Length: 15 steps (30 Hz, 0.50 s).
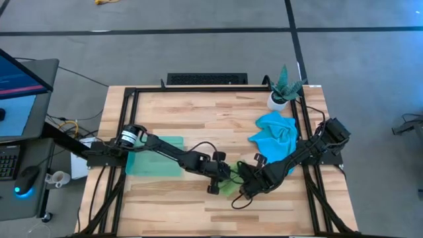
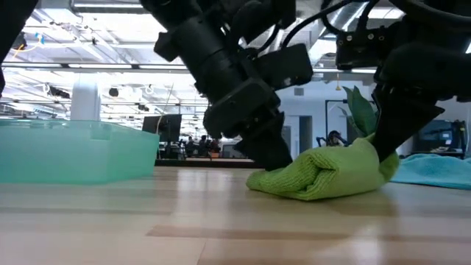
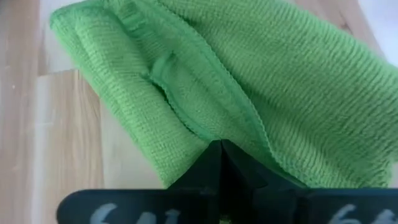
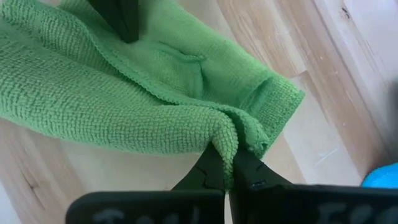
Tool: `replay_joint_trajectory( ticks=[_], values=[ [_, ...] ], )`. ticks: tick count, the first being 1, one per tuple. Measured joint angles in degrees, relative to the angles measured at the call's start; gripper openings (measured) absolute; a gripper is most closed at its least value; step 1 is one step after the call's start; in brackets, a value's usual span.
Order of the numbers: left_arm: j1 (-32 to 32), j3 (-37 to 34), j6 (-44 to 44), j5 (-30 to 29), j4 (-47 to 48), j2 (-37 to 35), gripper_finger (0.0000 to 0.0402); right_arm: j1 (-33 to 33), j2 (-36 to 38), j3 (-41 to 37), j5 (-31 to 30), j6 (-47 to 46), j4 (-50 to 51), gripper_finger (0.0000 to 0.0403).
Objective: Roll microfiber towels into tight, uniform cylinder then place into a basket
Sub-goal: Roll the green towel
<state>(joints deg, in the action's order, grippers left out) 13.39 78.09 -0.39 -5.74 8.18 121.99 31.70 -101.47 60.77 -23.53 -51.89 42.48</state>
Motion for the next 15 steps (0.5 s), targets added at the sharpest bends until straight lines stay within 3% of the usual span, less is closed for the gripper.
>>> replay_joint_trajectory(
  ticks=[5, 15],
  values=[
    [0.14, -0.46, 0.62, 4.89, -0.42, -0.09, 0.0000, 0.02, 0.00, 1.83, -0.59, 1.48, 1.31, 0.0011],
    [3.07, -0.55, 1.10, 8.48, -3.73, -0.07, 0.0000, -2.91, 0.02, 3.78, 1.53, 8.17, 0.38, 0.0012]
  ],
)
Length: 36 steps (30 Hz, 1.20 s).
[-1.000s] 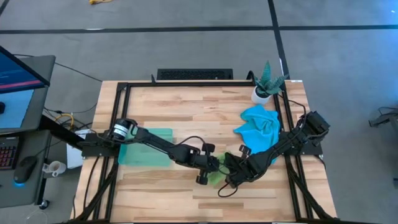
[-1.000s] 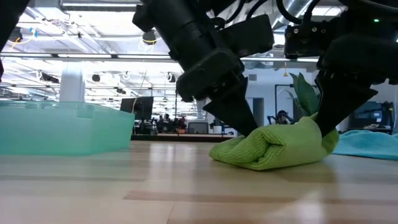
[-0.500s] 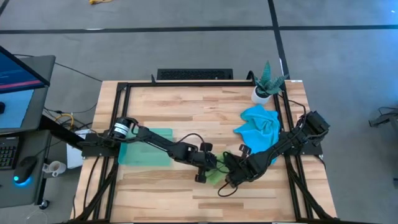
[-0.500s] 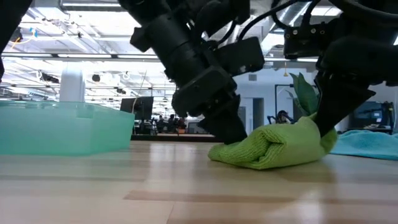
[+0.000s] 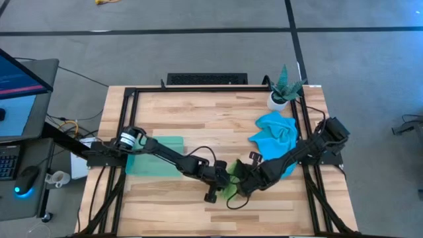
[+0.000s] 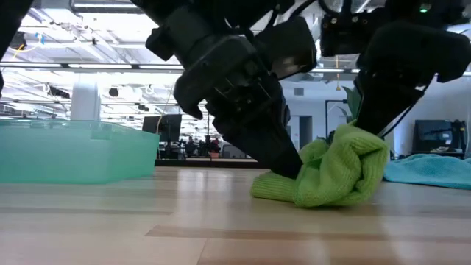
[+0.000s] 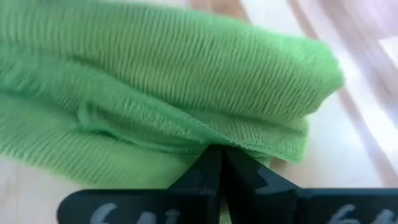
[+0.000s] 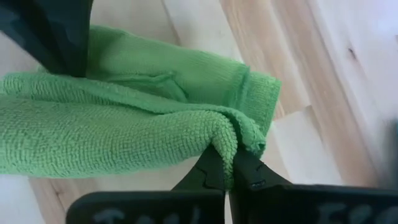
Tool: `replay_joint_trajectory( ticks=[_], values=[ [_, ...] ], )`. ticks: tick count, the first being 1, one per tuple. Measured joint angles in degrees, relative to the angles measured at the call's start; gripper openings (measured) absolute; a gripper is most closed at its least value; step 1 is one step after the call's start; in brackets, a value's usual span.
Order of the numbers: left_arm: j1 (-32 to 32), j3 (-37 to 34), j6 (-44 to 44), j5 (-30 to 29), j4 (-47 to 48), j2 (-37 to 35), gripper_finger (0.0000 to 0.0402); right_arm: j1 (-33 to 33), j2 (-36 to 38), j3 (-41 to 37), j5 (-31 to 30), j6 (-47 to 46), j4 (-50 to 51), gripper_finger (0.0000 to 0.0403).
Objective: Roll microfiber towels into tight, uniform cylinder then place into a basket
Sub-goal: Roll the green towel
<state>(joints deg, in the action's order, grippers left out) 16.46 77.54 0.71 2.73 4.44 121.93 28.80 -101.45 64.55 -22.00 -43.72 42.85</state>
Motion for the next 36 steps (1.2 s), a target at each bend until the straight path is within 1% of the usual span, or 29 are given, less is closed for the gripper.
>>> replay_joint_trajectory(
  ticks=[4, 6, 9, 17, 19, 23, 25, 33, 36],
  values=[
    [0.05, 0.00, 0.02, -0.03, -2.12, 0.02, 0.0000, -2.28, 0.00, 0.00, 3.72, 4.82, -2.31, 0.0011],
    [-0.22, 0.00, 0.02, -0.10, -2.20, 0.02, 0.0000, -2.97, 0.00, 0.00, 4.32, 6.30, -3.47, 0.0012],
    [-0.54, -0.20, 0.00, -0.26, -3.34, 0.04, 0.0000, -4.12, 0.00, 0.00, 5.64, 6.77, -4.93, 0.0014],
    [-1.26, -0.94, -1.35, -1.43, -2.09, 0.07, 0.0000, -5.61, 0.00, -0.07, 7.77, 8.34, -5.21, 0.0013],
    [-0.95, -0.94, -3.05, -3.23, -1.21, -0.01, 0.0000, -5.60, 0.00, -0.07, 8.02, 8.40, -5.15, 0.0014],
    [-0.14, -0.81, -3.16, -11.70, 4.76, -1.55, 0.0000, -5.60, 0.00, -0.07, 8.68, 9.28, -5.01, 0.0011],
    [0.09, -0.72, -2.47, -14.80, 7.55, -2.68, 0.0000, -5.60, 0.00, -0.07, 8.72, 9.28, -5.01, 0.0011],
    [0.92, -0.66, -2.44, -15.97, 9.99, -5.49, 0.0000, -5.66, 0.00, -0.07, 9.04, 9.28, -5.18, 0.0011],
    [0.42, -0.66, -3.72, -19.23, 10.47, -5.53, 0.0000, -5.66, 0.00, -0.07, 9.07, 9.28, -5.16, 0.0011]
  ],
)
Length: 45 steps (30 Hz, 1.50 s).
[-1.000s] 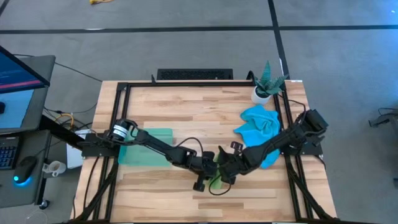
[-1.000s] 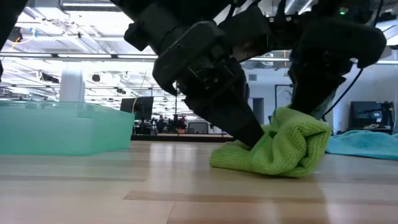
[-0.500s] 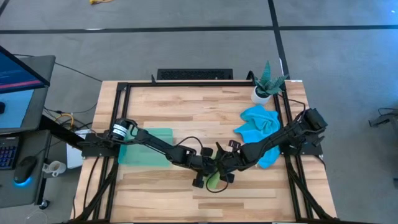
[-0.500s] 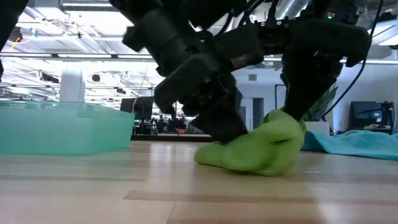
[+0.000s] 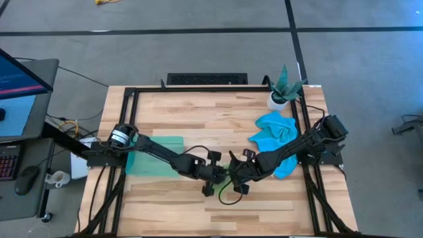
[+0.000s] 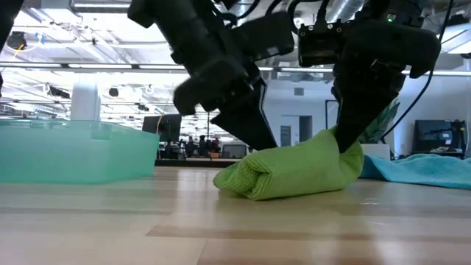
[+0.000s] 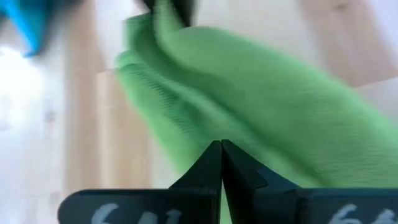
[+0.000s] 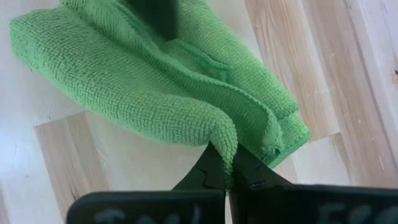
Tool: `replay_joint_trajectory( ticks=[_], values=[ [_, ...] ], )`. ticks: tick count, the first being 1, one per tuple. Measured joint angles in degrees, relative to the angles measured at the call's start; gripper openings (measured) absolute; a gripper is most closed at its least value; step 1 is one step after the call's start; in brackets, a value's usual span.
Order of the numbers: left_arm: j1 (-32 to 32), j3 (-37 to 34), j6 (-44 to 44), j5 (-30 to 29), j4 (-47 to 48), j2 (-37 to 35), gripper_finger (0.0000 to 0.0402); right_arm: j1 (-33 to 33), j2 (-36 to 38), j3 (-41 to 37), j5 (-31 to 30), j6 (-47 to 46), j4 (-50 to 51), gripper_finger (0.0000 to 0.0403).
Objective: Roll microfiber towels into tight, uniform cylinder then place into a basket
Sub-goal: Roll the green towel
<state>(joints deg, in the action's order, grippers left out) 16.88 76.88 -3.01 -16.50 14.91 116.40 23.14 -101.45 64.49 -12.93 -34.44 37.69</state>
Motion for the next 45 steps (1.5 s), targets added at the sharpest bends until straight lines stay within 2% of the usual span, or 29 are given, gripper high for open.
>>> replay_joint_trajectory(
  ticks=[4, 10, 15, 19, 30, 38, 45],
  values=[
    [-2.41, 0.02, -1.93, -2.19, 1.10, -0.09, 0.0000, 0.00, 0.00, 0.00, 0.23, 0.00, 0.17, 0.0015],
    [-6.30, -0.04, -2.07, 8.69, 0.39, 0.24, 0.0000, -0.04, 0.00, -0.02, 0.28, 0.42, 0.24, 0.0011],
    [-6.78, -0.11, -2.32, 10.51, -0.39, 2.02, 0.0000, -0.04, 0.00, -0.07, 0.55, 0.42, 0.40, 0.0016],
    [-5.81, -0.17, -1.96, 14.17, -1.97, 2.93, 0.0000, -0.04, -0.02, -0.09, 0.66, 0.08, 0.72, 0.0011],
    [-1.41, -0.26, 1.21, 12.34, -3.46, 3.57, 0.0000, -1.98, 0.00, -0.02, 0.15, -2.44, 0.37, 0.0011],
    [-1.12, -0.26, -7.15, 12.77, -4.21, 3.72, 0.0000, -2.16, 0.00, -0.02, 0.83, 9.09, -1.78, 0.0013],
    [-0.77, -0.26, -18.62, 16.32, -4.14, 3.72, 0.0000, -2.16, 0.00, -0.02, 0.85, 22.24, -3.65, 0.0014]
  ],
)
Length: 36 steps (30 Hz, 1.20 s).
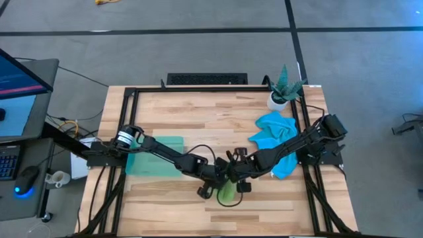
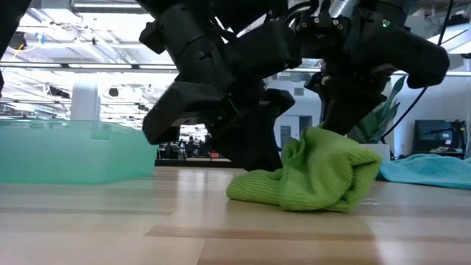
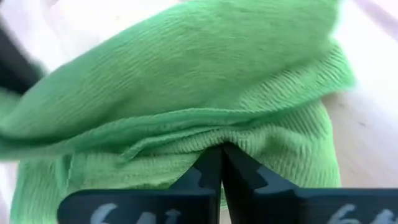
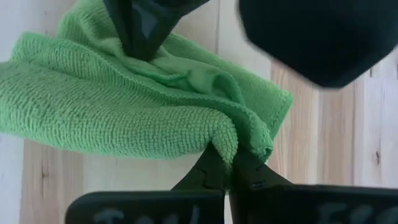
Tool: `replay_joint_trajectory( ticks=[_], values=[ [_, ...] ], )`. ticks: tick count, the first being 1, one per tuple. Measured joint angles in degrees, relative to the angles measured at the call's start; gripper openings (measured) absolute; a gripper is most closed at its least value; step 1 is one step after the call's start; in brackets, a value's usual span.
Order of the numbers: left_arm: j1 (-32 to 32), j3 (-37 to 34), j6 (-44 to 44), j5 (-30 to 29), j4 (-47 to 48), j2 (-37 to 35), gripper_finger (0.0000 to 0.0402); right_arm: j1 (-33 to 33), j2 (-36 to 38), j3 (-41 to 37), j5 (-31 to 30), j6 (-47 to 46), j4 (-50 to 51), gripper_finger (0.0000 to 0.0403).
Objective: Roll microfiber towels into tight, uniform cylinder then place into a basket
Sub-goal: Roll the green towel
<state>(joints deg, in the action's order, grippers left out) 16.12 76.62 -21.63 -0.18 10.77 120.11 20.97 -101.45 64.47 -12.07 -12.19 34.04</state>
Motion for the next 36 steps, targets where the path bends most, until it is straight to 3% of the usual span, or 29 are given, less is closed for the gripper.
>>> replay_joint_trajectory(
  ticks=[10, 15, 23, 36],
  values=[
    [0.13, 0.00, -3.84, 2.44, 0.98, -0.04, 0.0000, -1.20, 0.61, 0.00, 4.83, 1.79, -0.36, 0.0013],
    [1.13, 0.00, -4.34, 2.41, -0.66, -0.04, 0.0000, -1.16, 0.61, 0.00, 7.53, 4.03, -5.51, 0.0013],
    [2.35, 0.00, -4.39, 2.51, -0.12, -0.02, 0.0000, -0.79, 0.61, -0.20, 7.64, 4.69, -7.19, 0.0015],
    [5.57, 0.25, -4.42, -4.11, 2.66, -1.62, 0.0000, -2.47, 0.66, -0.20, 9.12, 4.07, -7.08, 0.0013]
  ],
)
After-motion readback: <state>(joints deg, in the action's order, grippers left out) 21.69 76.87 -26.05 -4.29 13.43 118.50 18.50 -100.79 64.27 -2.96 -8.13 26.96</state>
